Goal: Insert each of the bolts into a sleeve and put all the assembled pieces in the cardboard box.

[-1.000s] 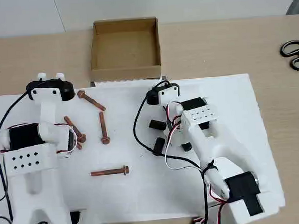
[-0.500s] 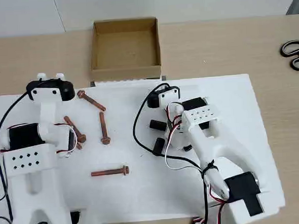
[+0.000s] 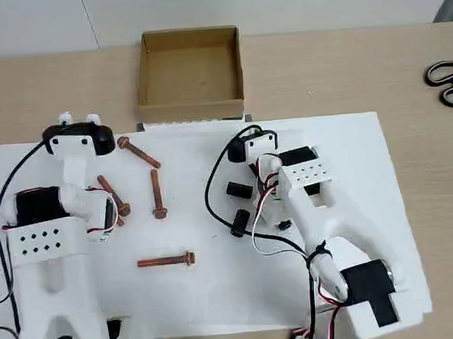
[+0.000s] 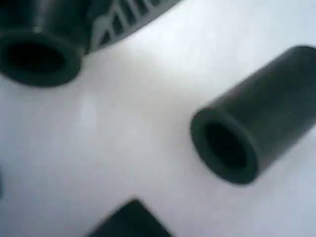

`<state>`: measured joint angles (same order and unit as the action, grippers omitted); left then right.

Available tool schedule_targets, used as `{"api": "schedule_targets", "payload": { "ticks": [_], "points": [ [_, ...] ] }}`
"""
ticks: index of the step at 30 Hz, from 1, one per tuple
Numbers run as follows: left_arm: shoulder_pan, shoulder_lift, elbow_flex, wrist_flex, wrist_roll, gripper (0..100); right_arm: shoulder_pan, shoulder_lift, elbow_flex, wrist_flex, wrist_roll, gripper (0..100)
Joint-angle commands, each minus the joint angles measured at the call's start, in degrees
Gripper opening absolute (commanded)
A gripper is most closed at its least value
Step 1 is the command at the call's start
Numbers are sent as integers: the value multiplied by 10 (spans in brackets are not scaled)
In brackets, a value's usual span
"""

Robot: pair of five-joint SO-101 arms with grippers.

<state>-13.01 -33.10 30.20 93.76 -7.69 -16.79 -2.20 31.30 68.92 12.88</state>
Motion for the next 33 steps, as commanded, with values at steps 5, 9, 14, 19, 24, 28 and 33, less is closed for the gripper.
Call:
{"api": "schedule_targets", "payload": {
  "ticks": [5,9,14,19,24,28,33],
  "points": [
    [2,1,-67,39,-5,8,0,-74,-78,94,3,4],
    [32,1,-109,67,-20,8,-1,-125,-110,124,4,4],
    [68,11,-110,68,-22,7,8,-137,-104,143,2,4],
    [154,83,-112,68,-28,8,35,-140,-75,138,1,4],
    [229,133,-110,68,-87,9,67,-141,-52,138,4,4],
    [241,151,-102,68,-169,9,99,-141,-47,138,5,4],
    [245,157,-66,68,-277,10,125,-141,-47,131,34,4]
  ]
}}
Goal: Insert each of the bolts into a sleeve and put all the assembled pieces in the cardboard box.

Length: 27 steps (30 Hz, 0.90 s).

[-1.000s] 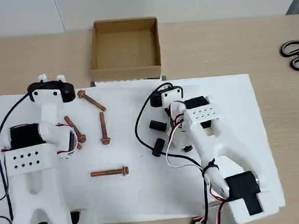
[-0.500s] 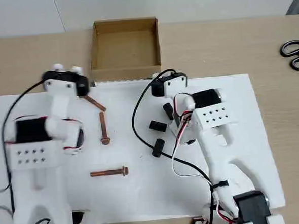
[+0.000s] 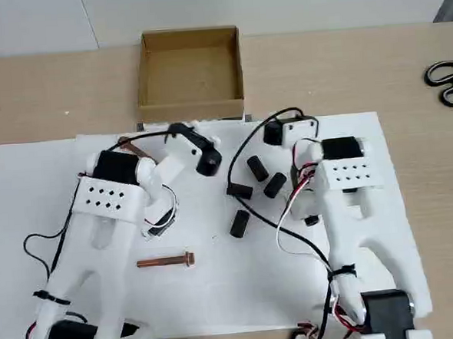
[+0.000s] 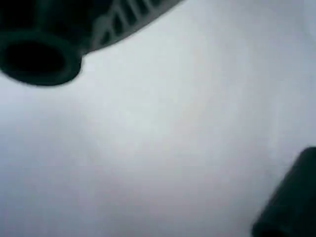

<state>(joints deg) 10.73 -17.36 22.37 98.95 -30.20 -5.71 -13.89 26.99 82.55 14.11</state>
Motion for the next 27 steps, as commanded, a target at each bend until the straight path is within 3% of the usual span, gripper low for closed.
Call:
{"api": "schedule_targets", "payload": {
  "ticks": [1,6,11,15,20,27],
  "points": [
    [12,0,26,16,-76,10,16,-24,-4,-6,26,4],
    [24,-3,108,15,-174,10,19,-19,-4,-8,28,4],
    [12,-3,126,6,-222,10,18,-19,-3,-9,25,4],
    [10,-3,127,6,-233,18,18,-19,-3,-8,25,4],
    [10,-3,131,-7,-233,107,18,-19,-3,-5,25,4],
    [12,0,157,-59,-232,107,18,-23,-3,-1,25,4]
  ]
}}
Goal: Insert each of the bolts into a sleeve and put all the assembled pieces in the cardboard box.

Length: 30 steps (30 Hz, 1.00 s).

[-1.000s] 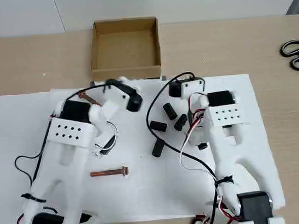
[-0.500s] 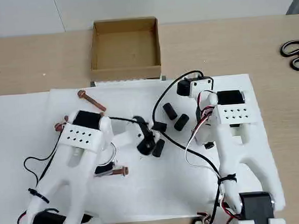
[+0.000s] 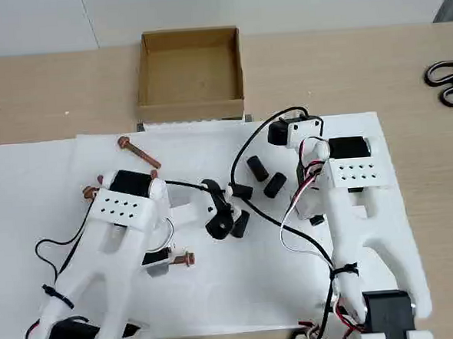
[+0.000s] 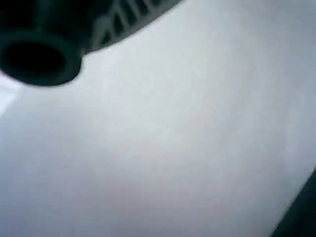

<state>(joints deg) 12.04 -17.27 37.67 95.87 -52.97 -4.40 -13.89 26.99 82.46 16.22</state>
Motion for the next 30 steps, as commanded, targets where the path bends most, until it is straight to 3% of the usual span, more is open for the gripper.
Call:
{"api": "schedule_targets", "payload": {
  "ticks": [1,12,22,30],
  "points": [
    [-1,-1,10,-39,-4,107,4,-24,-3,3,4,4],
    [4,0,37,-101,-4,107,1,-22,-3,0,3,4],
    [53,1,38,-102,-3,107,1,-21,-3,0,3,4],
    [60,1,82,-161,-3,107,1,-22,-3,3,3,4]
  ]
}}
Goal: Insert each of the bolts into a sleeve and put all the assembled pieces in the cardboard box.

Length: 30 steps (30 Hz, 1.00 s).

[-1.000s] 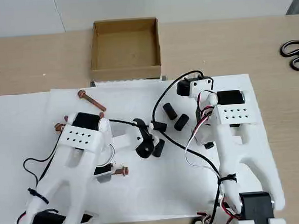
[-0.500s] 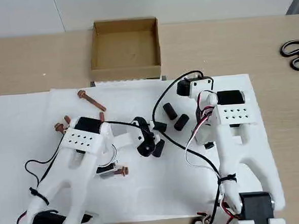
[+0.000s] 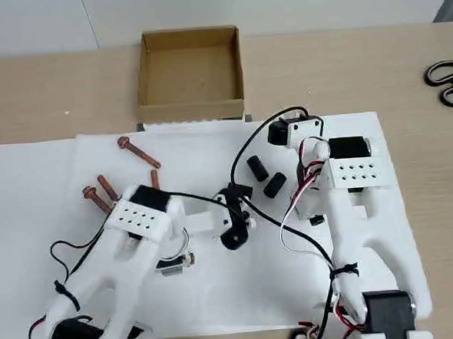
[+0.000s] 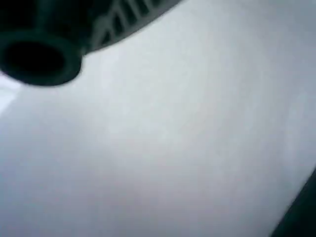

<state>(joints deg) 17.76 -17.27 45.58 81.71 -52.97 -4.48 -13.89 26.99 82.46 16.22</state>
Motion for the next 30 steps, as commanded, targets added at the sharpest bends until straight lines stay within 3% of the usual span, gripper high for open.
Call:
{"api": "schedule_targets", "payload": {
  "ticks": [1,19,24,30],
  "points": [
    [3,1,4,-21,-3,107,2,-23,-3,4,3,4],
    [2,2,73,-86,-4,105,2,-20,-3,3,3,4],
    [0,1,79,-83,-3,4,2,-21,-3,4,3,4],
    [-2,-4,61,-61,10,6,1,-24,-4,4,3,4]
  ]
}}
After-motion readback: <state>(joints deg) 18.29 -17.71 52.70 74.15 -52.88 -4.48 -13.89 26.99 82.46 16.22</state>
